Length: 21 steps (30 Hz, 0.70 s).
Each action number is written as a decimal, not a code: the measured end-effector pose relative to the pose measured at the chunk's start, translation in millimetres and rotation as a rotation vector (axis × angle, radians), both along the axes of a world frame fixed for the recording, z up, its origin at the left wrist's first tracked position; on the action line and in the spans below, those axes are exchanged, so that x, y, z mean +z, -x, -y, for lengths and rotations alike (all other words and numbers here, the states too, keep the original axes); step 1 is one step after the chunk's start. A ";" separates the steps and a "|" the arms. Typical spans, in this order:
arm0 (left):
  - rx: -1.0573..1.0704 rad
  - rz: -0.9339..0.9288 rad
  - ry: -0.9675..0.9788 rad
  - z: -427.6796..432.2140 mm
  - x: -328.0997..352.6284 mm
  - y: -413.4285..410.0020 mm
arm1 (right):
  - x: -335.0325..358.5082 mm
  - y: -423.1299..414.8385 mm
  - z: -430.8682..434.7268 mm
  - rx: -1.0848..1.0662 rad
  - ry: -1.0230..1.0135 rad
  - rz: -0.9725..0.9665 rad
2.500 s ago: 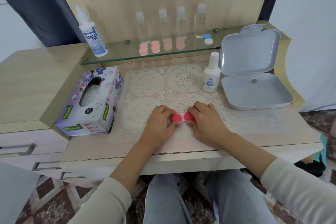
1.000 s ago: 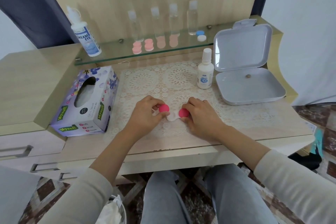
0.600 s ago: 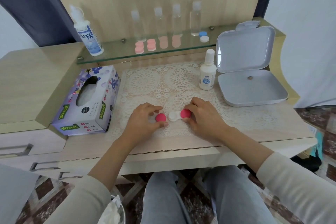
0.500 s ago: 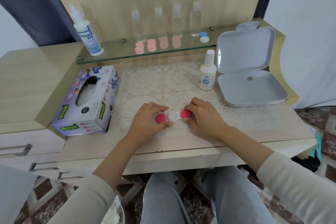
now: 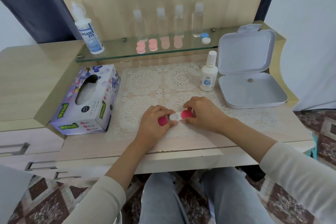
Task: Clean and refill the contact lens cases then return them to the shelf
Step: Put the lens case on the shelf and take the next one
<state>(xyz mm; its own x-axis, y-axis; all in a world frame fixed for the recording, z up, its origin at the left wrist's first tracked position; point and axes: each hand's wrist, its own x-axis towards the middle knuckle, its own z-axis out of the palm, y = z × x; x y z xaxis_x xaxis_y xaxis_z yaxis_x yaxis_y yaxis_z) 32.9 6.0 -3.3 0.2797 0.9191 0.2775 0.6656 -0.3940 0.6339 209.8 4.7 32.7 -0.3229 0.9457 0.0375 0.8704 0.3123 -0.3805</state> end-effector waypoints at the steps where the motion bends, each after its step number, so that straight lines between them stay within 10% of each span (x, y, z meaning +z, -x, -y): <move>1: -0.001 0.003 -0.004 -0.2 -0.3 0.0 | -0.1 0.9 0.2 0.002 -0.004 0.001; 21: -0.009 0.037 -0.011 0.7 -1.0 -0.6 | 6.4 7.2 -7.1 0.052 0.034 0.025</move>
<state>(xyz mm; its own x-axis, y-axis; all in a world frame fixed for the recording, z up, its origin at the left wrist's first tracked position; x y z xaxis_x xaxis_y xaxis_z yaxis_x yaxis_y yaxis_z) 33.5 5.3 -4.4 0.2769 0.9135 0.2982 0.6382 -0.4068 0.6536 202.6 11.8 39.1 -0.3724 0.9281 -0.0031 0.8627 0.3449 -0.3699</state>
